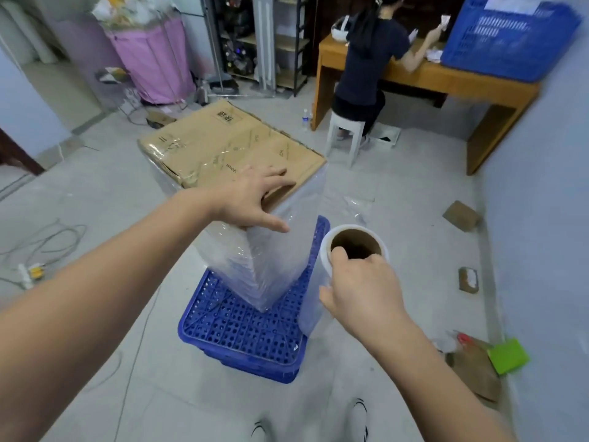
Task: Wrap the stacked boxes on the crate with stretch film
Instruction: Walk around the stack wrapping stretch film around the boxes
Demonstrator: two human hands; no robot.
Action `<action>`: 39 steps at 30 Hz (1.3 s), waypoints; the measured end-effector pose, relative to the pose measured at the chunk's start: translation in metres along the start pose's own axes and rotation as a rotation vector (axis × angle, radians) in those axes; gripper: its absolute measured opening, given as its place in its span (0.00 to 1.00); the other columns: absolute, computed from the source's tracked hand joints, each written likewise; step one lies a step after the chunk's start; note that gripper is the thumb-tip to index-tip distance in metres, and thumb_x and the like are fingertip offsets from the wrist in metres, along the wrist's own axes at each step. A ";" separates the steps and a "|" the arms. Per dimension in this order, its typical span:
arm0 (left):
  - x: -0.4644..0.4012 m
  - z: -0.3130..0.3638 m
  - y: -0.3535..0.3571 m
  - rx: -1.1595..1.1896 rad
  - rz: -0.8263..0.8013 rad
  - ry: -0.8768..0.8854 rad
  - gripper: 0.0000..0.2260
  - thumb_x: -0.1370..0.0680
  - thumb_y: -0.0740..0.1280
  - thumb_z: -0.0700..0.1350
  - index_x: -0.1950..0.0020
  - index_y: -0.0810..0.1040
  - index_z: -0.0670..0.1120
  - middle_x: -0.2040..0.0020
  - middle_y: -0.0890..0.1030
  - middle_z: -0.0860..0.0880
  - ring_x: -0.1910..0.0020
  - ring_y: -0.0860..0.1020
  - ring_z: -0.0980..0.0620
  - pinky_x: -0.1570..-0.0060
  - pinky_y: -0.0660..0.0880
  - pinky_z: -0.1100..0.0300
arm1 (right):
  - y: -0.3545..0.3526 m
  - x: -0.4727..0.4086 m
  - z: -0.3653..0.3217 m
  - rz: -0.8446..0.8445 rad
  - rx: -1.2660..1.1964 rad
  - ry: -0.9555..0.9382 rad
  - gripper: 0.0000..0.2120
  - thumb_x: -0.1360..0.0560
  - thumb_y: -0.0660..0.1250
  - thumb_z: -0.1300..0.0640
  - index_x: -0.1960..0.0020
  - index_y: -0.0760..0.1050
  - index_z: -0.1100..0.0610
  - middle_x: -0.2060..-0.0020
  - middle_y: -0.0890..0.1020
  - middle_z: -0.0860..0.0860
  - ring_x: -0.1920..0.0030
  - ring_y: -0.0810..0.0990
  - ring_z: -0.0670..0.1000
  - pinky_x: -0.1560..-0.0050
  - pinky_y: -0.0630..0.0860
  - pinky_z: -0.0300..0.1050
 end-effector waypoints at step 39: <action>0.031 -0.021 0.031 -0.219 0.113 0.161 0.53 0.32 0.77 0.68 0.15 0.48 0.60 0.15 0.49 0.48 0.16 0.46 0.45 0.19 0.44 0.43 | 0.011 0.057 -0.081 0.069 0.002 -0.630 0.17 0.35 0.78 0.46 0.62 0.74 0.55 0.73 0.79 0.50 0.72 0.73 0.53 0.53 0.75 0.47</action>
Point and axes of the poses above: each hand's wrist, its own x-axis away from the middle knuckle, its own y-axis out of the palm, z = x × y, the point moved 2 cm from there along -x, towards the middle knuckle
